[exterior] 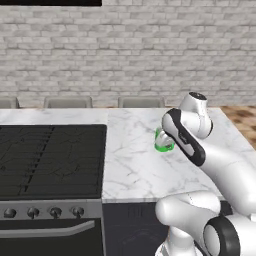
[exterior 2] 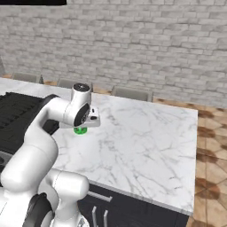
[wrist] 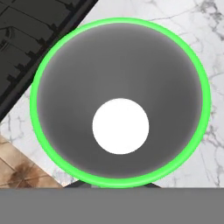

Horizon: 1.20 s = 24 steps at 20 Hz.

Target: Clear the mugs and bowl far away from the sink.

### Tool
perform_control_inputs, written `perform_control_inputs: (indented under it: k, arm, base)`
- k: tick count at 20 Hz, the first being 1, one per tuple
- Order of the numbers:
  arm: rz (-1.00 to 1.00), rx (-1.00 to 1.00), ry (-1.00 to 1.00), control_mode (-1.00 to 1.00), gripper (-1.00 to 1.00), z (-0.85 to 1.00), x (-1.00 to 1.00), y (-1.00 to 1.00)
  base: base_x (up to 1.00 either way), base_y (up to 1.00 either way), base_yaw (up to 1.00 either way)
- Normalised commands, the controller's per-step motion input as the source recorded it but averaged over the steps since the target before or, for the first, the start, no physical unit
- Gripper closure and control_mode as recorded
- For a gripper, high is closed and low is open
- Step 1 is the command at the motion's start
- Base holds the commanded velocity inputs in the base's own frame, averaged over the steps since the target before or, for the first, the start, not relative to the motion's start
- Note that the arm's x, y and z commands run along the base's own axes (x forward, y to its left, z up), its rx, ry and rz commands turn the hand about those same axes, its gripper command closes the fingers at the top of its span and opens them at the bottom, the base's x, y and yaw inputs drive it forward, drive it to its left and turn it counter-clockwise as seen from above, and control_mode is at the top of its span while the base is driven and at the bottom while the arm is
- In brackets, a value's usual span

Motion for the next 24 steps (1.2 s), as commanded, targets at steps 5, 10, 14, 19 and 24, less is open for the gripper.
perform_control_inputs:
  k: [5,10,14,19,24]
  arm:
    - [0.00,0.01,0.00,-1.00,1.00,-0.53,0.16,0.00]
    - [0.00,0.00,0.00,-1.00,1.00,-0.47,0.29,0.00]
    - [0.00,0.00,-0.02,-1.00,1.00,-0.29,0.30,0.00]
    - [0.00,0.00,-0.06,-1.00,1.00,-0.29,0.26,0.00]
    - [0.01,0.00,-0.03,-1.00,1.00,-0.32,0.17,0.00]
  base:
    - [0.00,0.00,0.00]
    - [0.00,0.00,0.00]
    - [0.00,0.00,0.00]
    - [0.00,0.00,0.00]
    - [0.00,0.00,0.00]
